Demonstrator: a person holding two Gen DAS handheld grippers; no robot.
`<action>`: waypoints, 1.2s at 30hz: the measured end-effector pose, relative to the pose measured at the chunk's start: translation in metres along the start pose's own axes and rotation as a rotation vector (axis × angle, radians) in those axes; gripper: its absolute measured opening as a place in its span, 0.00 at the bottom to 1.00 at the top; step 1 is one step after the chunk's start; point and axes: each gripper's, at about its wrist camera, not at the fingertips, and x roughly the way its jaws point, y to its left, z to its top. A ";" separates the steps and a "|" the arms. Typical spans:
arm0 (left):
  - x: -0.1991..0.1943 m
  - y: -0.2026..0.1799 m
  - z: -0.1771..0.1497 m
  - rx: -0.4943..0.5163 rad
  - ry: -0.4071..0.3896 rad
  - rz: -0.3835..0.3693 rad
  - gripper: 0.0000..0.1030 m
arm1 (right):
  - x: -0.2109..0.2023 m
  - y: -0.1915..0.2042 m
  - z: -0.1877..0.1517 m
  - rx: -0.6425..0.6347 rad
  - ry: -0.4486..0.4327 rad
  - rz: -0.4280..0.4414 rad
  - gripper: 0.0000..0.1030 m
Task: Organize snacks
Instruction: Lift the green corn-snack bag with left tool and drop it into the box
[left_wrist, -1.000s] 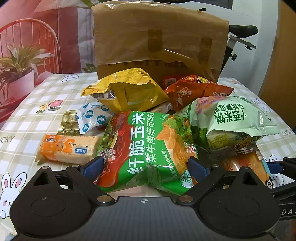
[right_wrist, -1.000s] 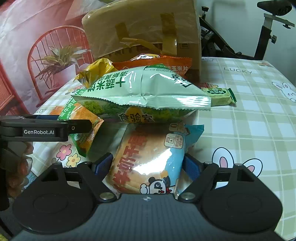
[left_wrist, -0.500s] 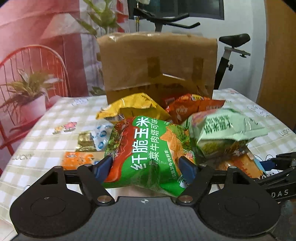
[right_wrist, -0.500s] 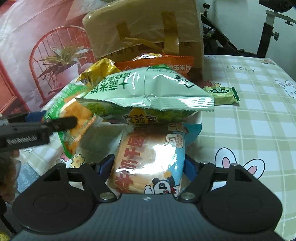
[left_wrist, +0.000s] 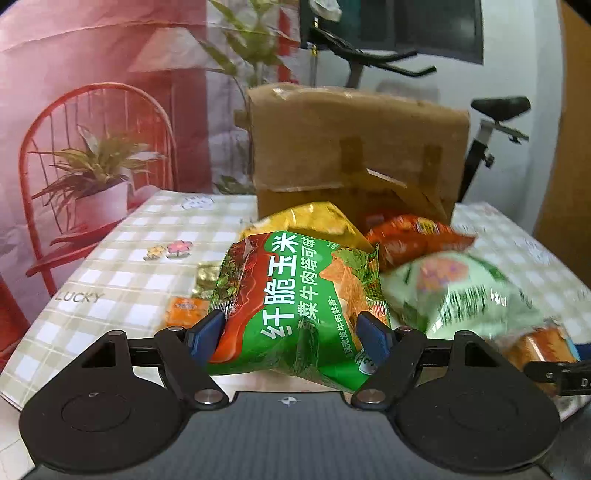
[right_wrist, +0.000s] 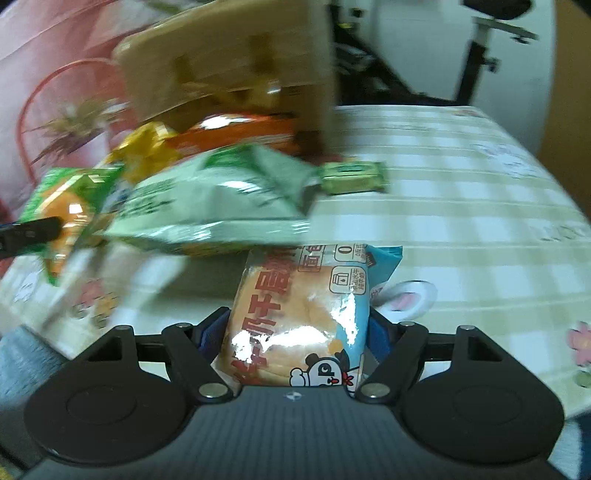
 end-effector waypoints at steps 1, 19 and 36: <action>-0.001 0.002 0.003 -0.007 -0.011 0.005 0.77 | -0.002 -0.006 0.001 0.008 -0.010 -0.021 0.74; -0.009 -0.003 0.085 -0.007 -0.192 0.018 0.78 | -0.038 -0.043 0.088 0.060 -0.293 -0.069 0.74; 0.060 -0.024 0.234 0.052 -0.265 -0.018 0.78 | 0.005 0.030 0.281 -0.136 -0.451 0.107 0.74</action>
